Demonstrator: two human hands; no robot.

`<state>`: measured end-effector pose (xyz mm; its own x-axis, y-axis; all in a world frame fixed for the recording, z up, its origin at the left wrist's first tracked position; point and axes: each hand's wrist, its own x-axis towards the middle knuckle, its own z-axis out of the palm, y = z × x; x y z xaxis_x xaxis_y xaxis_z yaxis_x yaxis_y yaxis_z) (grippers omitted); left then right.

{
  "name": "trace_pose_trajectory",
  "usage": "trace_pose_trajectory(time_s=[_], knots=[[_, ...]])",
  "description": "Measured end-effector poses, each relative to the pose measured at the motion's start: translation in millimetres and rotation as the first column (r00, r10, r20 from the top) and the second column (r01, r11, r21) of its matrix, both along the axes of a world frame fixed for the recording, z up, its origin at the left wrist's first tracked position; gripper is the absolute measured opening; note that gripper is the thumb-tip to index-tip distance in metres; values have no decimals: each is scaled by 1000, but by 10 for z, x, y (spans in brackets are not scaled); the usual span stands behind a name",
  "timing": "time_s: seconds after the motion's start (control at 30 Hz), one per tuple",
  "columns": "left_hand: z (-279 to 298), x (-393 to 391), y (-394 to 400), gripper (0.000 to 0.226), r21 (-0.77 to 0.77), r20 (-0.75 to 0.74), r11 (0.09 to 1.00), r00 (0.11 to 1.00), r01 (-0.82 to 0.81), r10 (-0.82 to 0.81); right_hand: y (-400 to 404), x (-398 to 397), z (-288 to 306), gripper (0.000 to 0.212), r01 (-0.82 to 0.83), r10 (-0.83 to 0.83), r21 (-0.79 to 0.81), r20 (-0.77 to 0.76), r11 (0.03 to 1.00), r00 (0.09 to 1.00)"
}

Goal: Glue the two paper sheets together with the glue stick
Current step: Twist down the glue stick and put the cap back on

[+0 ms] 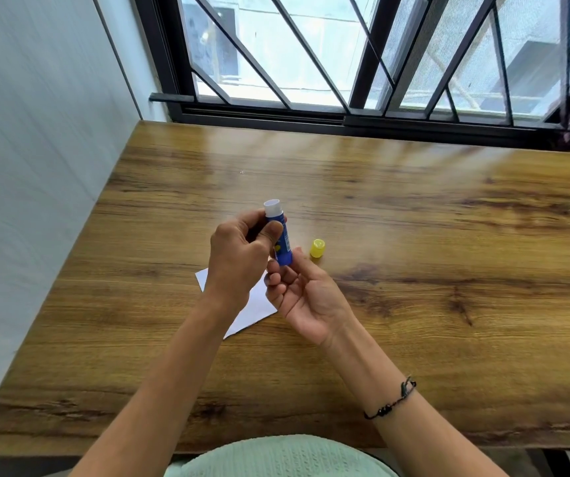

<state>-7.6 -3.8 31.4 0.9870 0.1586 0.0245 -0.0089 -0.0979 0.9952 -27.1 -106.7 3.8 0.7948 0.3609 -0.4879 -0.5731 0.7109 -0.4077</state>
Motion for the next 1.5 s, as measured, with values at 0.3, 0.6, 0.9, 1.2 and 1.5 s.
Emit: trace_pose_trajectory(time_s=[0.3, 0.6, 0.9, 1.2, 1.5], knots=[[1, -1, -3, 18, 0, 2, 1000, 1000, 5, -5, 11, -23, -10, 25, 38, -40, 33, 50, 999, 998], [24, -38, -29, 22, 22, -3, 1000, 1000, 20, -20, -3, -27, -34, 14, 94, -95, 11, 75, 996, 993], [20, -41, -38, 28, 41, -5, 999, 1000, 11, -11, -25, -23, -24, 30, 18, -18, 38, -3, 999, 1000], [42, -37, -37, 18, 29, -8, 1000, 1000, -2, 3, -16, -37, -21, 27, 43, -46, 79, 36, 996, 998], [40, -47, -34, 19, 31, -5, 999, 1000, 16, -16, -13, -13, -43, 10, 118, -122, 52, 80, 992, 989]])
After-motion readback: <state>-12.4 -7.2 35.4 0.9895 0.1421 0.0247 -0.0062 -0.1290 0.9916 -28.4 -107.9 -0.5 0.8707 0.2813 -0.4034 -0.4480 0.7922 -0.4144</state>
